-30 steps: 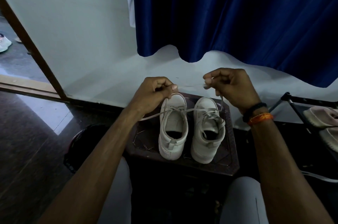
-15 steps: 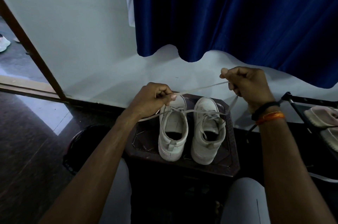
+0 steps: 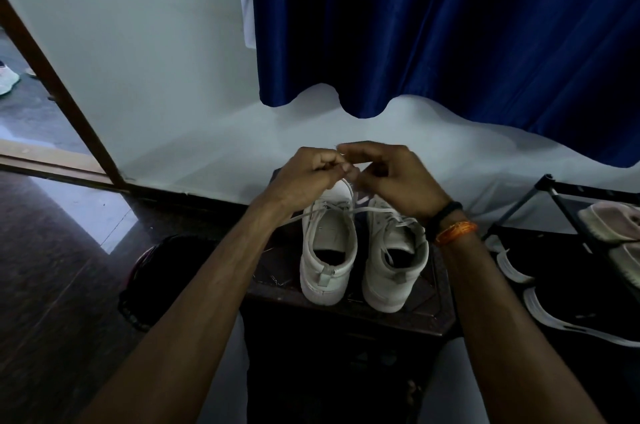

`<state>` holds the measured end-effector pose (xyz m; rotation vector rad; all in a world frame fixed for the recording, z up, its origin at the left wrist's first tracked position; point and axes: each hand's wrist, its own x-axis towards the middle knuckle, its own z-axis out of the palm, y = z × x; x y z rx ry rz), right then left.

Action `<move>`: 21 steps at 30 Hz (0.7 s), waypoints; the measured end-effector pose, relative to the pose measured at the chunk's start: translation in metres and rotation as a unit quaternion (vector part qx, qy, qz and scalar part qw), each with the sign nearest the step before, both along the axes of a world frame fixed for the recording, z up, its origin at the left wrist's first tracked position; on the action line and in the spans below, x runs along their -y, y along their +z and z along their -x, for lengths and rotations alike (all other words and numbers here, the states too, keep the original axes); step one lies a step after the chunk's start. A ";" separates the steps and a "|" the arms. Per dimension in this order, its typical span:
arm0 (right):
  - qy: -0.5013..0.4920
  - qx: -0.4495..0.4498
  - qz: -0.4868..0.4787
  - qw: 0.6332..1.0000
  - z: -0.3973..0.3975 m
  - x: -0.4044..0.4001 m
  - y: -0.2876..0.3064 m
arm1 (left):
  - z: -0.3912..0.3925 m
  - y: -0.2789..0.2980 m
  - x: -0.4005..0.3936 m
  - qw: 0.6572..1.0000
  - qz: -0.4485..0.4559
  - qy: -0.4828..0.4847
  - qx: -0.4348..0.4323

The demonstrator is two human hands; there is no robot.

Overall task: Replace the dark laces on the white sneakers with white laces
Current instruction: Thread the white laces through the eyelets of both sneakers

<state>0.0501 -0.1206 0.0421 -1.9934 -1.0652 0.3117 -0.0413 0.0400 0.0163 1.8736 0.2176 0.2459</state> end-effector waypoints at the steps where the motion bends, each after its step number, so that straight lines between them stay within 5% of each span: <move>1: 0.011 0.008 0.005 1.000 0.003 -0.003 -0.002 | -0.001 -0.001 0.000 1.000 0.005 -0.004 -0.006; 13: -0.071 0.141 0.042 0.987 -0.009 0.001 -0.009 | 0.005 -0.009 -0.016 0.996 0.074 0.040 0.020; 18: -0.026 0.062 0.023 0.997 0.007 -0.007 -0.009 | 0.002 -0.011 -0.010 0.999 0.013 0.028 0.009; 21: -0.018 0.092 0.003 0.996 0.007 -0.009 -0.016 | 0.004 -0.013 -0.011 1.000 0.012 0.027 0.002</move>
